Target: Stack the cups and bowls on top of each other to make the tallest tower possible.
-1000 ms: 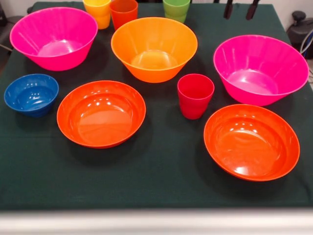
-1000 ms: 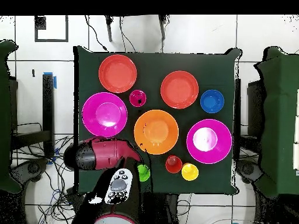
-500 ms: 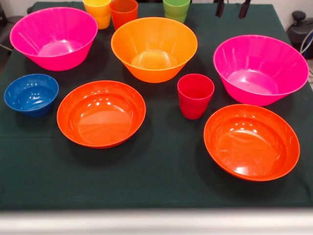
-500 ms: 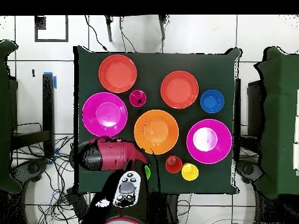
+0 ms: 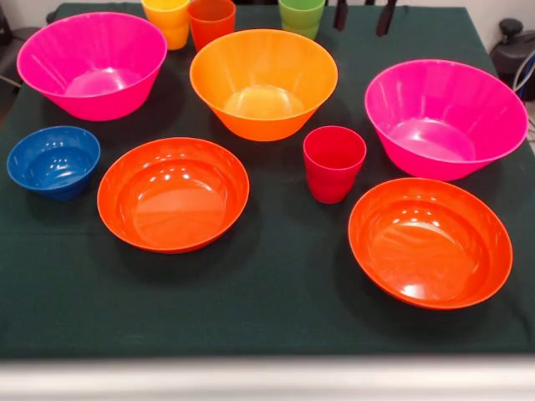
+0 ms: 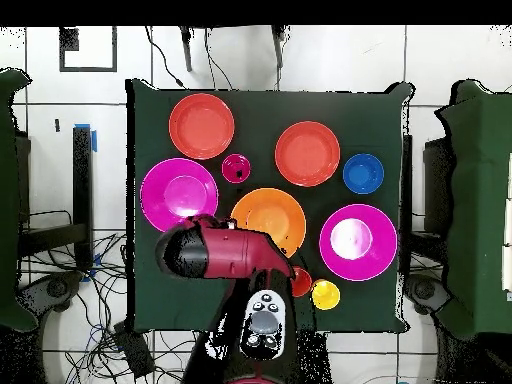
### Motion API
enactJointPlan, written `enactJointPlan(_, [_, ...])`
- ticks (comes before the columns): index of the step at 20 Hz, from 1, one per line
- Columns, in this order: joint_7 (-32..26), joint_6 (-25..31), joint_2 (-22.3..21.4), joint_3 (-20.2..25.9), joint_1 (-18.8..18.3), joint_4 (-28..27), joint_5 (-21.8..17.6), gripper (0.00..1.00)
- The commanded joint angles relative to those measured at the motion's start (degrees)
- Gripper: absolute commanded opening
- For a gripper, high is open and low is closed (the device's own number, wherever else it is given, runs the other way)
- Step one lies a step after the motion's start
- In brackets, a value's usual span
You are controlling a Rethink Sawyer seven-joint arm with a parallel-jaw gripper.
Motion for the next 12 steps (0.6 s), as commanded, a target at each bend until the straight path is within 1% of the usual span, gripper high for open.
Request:
enactJointPlan(1, [-0.9,9.3,4.0,5.1,-2.1,-10.0,-2.7,1.0])
enactJointPlan(8, [0.0,14.6,8.6,4.3,-1.9,-19.3,-2.6,1.0])
enactJointPlan(10, [0.7,13.7,9.9,4.7,-2.3,-20.6,-2.2,1.0])
enactJointPlan(12, [1.4,14.6,11.1,3.8,-1.7,-23.0,-2.5,1.0])
